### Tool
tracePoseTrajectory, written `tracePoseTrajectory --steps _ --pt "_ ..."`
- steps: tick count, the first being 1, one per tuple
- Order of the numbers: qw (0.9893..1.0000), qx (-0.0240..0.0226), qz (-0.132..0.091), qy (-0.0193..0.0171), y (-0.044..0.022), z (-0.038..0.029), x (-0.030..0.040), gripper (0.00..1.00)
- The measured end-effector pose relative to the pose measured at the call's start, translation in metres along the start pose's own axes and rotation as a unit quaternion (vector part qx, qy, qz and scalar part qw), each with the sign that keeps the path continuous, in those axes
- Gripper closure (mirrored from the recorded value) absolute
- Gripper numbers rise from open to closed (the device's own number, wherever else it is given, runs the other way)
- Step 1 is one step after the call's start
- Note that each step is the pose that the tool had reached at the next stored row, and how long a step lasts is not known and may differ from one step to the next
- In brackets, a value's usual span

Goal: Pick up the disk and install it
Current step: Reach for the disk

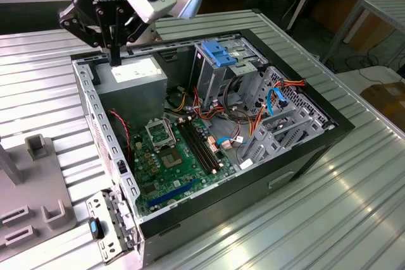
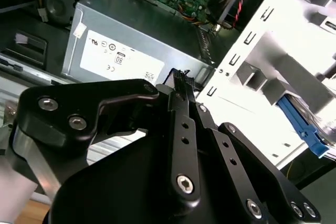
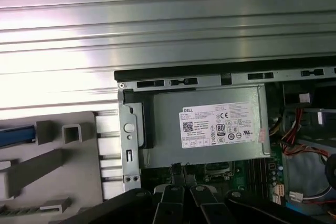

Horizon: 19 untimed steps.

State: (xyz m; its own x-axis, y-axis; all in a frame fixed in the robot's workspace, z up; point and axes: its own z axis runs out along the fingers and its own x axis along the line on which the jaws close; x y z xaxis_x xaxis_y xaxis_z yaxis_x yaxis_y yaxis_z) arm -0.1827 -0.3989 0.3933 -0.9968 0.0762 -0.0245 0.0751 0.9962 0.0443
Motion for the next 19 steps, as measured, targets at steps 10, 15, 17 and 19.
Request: tracePoseTrajectory --steps 10,15,17,19 --pt "1.0 0.0 0.0 0.0 -0.0028 -0.001 0.0362 0.89" --pt "1.0 0.0 0.0 0.0 -0.0039 -0.0015 0.0516 0.89" --pt "1.0 0.0 0.0 0.0 -0.0044 -0.0016 0.0582 0.89" --pt "1.0 0.0 0.0 0.0 -0.005 -0.0018 0.0662 0.89"
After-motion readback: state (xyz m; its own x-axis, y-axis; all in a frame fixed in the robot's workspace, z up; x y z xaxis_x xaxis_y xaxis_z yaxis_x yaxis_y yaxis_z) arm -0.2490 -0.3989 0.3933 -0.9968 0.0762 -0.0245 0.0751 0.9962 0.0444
